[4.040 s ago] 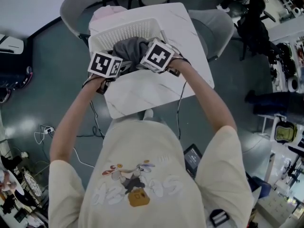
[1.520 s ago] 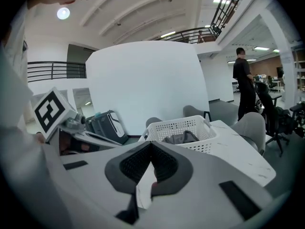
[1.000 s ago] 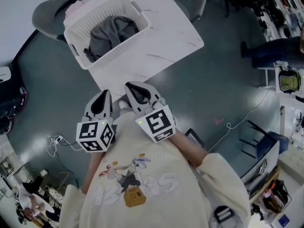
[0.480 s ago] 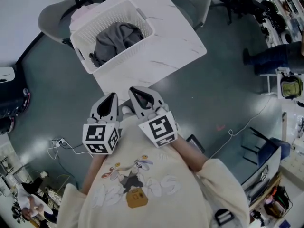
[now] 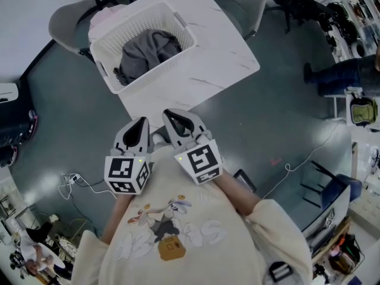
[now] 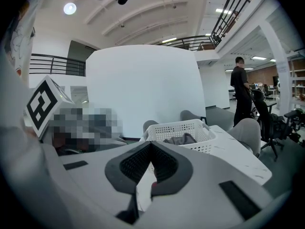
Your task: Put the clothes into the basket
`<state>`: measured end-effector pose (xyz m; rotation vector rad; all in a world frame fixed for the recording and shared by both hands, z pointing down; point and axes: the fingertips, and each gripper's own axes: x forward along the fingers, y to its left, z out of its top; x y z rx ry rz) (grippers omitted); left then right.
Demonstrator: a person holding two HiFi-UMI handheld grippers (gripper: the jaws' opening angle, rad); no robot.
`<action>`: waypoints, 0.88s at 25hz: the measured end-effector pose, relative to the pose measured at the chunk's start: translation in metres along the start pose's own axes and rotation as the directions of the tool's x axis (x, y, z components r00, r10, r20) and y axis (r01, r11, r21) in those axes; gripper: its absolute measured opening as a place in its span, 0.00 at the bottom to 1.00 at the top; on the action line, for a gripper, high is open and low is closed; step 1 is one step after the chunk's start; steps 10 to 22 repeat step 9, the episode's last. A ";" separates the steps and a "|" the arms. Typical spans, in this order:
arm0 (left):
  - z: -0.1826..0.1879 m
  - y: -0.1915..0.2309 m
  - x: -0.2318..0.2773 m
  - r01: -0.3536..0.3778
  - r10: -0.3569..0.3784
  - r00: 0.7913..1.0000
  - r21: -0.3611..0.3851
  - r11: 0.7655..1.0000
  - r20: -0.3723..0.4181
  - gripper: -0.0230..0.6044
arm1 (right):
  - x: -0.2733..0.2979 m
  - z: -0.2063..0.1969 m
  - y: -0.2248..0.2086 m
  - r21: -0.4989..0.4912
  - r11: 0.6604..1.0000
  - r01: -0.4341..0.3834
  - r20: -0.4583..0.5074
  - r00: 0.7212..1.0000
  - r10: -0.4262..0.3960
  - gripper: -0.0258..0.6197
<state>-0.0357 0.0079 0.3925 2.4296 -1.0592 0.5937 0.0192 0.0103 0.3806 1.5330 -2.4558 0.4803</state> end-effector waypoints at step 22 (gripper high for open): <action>0.001 0.010 0.002 0.002 -0.002 1.000 -0.004 1.000 0.003 0.05 | 0.007 0.002 0.002 0.000 1.000 0.005 0.002 1.000 -0.005 0.05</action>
